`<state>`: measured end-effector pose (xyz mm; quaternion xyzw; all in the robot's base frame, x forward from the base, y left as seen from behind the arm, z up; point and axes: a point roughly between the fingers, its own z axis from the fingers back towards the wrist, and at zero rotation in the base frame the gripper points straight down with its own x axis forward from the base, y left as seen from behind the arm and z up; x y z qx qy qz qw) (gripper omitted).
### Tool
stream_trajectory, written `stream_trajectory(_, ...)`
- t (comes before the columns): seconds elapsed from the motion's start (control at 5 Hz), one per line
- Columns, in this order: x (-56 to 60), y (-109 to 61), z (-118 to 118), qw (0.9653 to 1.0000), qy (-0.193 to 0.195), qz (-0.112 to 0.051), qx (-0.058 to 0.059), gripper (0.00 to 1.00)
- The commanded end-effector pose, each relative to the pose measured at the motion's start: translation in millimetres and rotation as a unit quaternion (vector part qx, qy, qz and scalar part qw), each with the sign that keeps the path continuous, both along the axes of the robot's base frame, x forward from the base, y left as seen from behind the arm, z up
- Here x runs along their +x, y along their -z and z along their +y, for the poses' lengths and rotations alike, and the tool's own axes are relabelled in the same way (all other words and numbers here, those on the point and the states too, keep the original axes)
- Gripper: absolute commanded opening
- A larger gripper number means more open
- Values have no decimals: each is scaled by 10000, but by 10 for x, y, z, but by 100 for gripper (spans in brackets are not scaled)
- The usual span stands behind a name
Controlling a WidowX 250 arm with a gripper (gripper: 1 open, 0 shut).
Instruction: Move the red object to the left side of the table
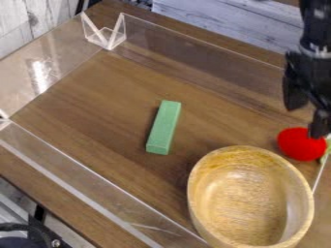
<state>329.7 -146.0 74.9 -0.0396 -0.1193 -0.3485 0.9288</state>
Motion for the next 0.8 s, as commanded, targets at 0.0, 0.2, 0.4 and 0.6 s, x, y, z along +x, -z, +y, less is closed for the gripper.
stream_trajectory(0.0,19,43,-90,9998,167,-108,-84,100)
stream_trajectory(0.2,90,153,-71,9999,-125,10,-65,100)
stream_trajectory(0.4,155,145,-20,9991,-425,23,-45,0)
stream_trajectory(0.6,132,-42,32,9985,-555,-23,9,0)
